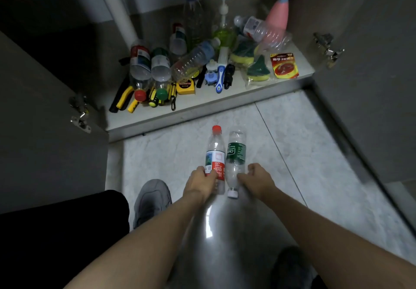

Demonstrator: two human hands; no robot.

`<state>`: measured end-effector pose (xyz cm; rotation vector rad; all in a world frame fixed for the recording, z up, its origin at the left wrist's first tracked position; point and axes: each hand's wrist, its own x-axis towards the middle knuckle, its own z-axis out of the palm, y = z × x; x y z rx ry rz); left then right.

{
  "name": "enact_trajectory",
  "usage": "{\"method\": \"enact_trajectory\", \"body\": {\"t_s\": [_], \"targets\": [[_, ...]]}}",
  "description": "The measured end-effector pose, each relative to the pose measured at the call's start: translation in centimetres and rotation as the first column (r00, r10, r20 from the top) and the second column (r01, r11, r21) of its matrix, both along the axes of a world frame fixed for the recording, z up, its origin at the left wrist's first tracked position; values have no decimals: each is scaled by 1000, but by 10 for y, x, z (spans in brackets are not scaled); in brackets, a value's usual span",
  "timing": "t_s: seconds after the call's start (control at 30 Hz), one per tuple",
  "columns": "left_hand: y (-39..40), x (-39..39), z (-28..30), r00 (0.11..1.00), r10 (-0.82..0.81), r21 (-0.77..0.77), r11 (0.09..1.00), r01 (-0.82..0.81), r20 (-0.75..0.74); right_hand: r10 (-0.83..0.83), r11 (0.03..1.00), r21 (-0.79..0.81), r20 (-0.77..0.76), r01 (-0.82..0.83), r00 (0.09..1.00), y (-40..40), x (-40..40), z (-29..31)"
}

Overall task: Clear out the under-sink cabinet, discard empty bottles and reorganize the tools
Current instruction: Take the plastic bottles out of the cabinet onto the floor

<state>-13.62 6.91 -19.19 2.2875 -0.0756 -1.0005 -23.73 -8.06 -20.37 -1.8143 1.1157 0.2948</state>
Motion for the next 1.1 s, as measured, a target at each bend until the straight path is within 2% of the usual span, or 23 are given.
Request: {"method": "enact_trajectory", "body": {"t_s": [0.13,0.27,0.4,0.47,0.6,0.7,0.77,0.83,0.97,1.1], "targets": [[-2,31,38,998,-62,53,997,60,32,34,998,-51,13,-34,999,-14,10,22],[-13,86,105,969,-176,55,984,169,174,17,997,-74,66,-12,998,-26,51,56],[-26,152,168,915,-256,153,964,217,312,58,994,-99,184,-40,981,-38,118,106],[-26,181,182,879,-250,206,962,179,405,47,995,-101,267,-21,962,-41,156,130],[-7,222,171,773,-175,277,961,-1,610,24,992,-122,332,18,943,-37,225,161],[7,254,145,748,-115,271,959,-89,653,-72,995,-49,307,92,949,-27,272,161],[10,275,130,752,-75,244,963,-117,655,-166,982,-42,271,183,948,-20,302,152],[9,291,118,778,-18,207,968,-144,628,-225,962,-103,227,253,948,-13,325,142],[2,306,95,832,61,149,974,-170,552,-280,927,-207,170,312,945,-5,352,123],[0,307,79,859,60,112,984,-135,509,-325,920,-153,221,361,920,-4,360,109]]}}
